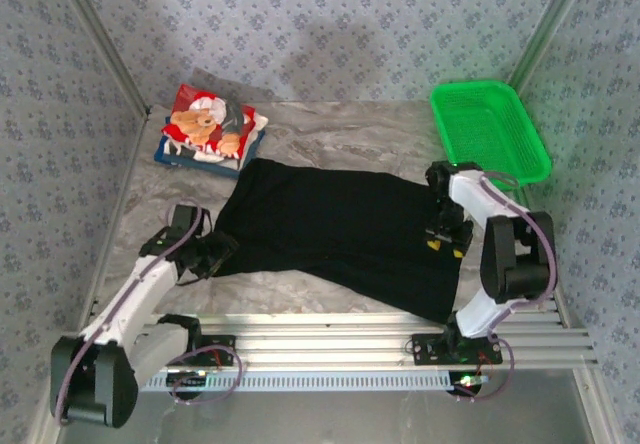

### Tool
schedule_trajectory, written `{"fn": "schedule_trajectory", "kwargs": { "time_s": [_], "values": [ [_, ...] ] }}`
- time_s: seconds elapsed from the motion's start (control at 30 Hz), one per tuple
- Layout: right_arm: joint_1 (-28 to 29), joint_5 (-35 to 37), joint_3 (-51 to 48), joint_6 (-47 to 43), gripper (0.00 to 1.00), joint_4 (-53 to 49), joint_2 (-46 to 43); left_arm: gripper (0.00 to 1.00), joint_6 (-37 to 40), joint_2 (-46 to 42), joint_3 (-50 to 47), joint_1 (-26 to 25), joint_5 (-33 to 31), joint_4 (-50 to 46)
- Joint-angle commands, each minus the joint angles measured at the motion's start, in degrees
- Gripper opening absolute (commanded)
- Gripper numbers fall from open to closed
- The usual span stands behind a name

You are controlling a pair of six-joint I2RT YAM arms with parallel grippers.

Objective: Fold and stack the t-shirts

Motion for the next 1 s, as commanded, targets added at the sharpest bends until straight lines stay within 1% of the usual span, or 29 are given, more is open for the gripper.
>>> {"fn": "schedule_trajectory", "kwargs": {
  "time_s": [0.0,0.07,0.13,0.23,0.33,0.43,0.53,0.67,0.8,0.87,0.93,0.97],
  "values": [
    [-1.4,-8.3,-3.1,2.3,0.53,2.3,-3.0,0.63,0.3,-2.2,6.8,-0.3,-1.3,-4.7],
    [-2.0,-13.0,-6.3,4.0,0.53,6.0,-2.5,0.68,2.4,-1.1,10.2,-0.3,-1.3,-4.9],
    [-2.3,-15.4,-9.4,6.4,0.53,9.7,-2.1,0.72,4.8,0.6,14.1,-0.2,-2.1,-6.2],
    [-3.3,-14.1,-11.0,9.0,0.55,12.1,-0.5,0.75,8.0,2.9,20.7,-0.2,-3.9,-7.4],
    [-5.2,-12.4,-10.8,10.8,0.57,14.1,1.7,0.81,10.0,4.0,26.8,-0.2,-5.8,-8.3],
    [-7.5,-11.2,-10.9,12.7,0.58,15.8,3.9,0.82,11.1,4.9,31.4,0.1,-6.6,-9.8],
    [-8.2,-8.3,-8.6,12.1,0.59,14.9,6.7,0.83,11.5,4.4,33.6,0.5,-7.2,-11.4],
    [-9.4,-4.7,-4.4,8.8,0.61,12.4,12.1,0.83,10.9,1.7,32.4,0.5,-8.5,-12.9],
    [-10.6,0.4,-0.7,3.8,0.62,10.6,15.8,0.83,9.3,-1.1,27.9,0.0,-7.3,-12.9],
    [-11.6,4.4,0.6,0.1,0.63,9.9,17.1,0.83,8.3,-2.4,24.3,-1.9,-7.2,-11.6],
    [-13.0,7.5,1.0,-1.7,0.64,9.5,17.9,0.83,6.9,-3.1,20.6,-4.1,-7.2,-9.3],
    [-13.9,8.4,1.3,-4.6,0.65,9.3,18.0,0.83,5.9,-3.1,18.5,-5.4,-7.1,-7.7]
  ]
}}
